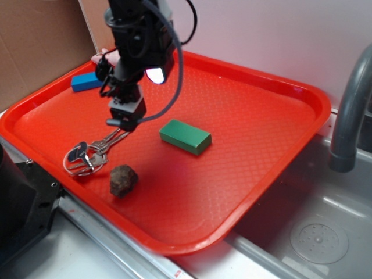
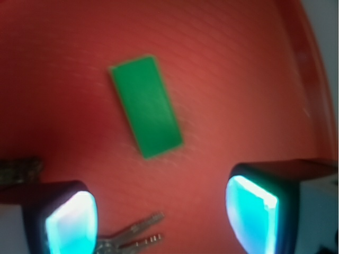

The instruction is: Grab the green block.

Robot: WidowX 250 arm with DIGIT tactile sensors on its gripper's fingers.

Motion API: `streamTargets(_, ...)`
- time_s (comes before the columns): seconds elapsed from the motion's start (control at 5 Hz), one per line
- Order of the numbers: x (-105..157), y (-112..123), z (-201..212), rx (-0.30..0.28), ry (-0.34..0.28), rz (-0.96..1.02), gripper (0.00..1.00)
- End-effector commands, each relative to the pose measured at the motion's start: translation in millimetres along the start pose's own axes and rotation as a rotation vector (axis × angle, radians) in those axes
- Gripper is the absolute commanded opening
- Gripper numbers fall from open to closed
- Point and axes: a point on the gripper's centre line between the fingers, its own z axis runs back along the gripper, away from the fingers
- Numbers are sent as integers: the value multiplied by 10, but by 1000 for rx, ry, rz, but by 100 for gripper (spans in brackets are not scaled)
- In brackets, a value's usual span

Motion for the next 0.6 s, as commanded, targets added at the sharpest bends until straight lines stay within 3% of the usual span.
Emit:
streamTargets(0.0, 336, 132, -299, -53, -77, -119, 100)
streamTargets(0.2, 518, 149, -491, -84, -39, -165, 100)
streamTargets(0.4, 528, 124, -539, -86, -23, -163, 0)
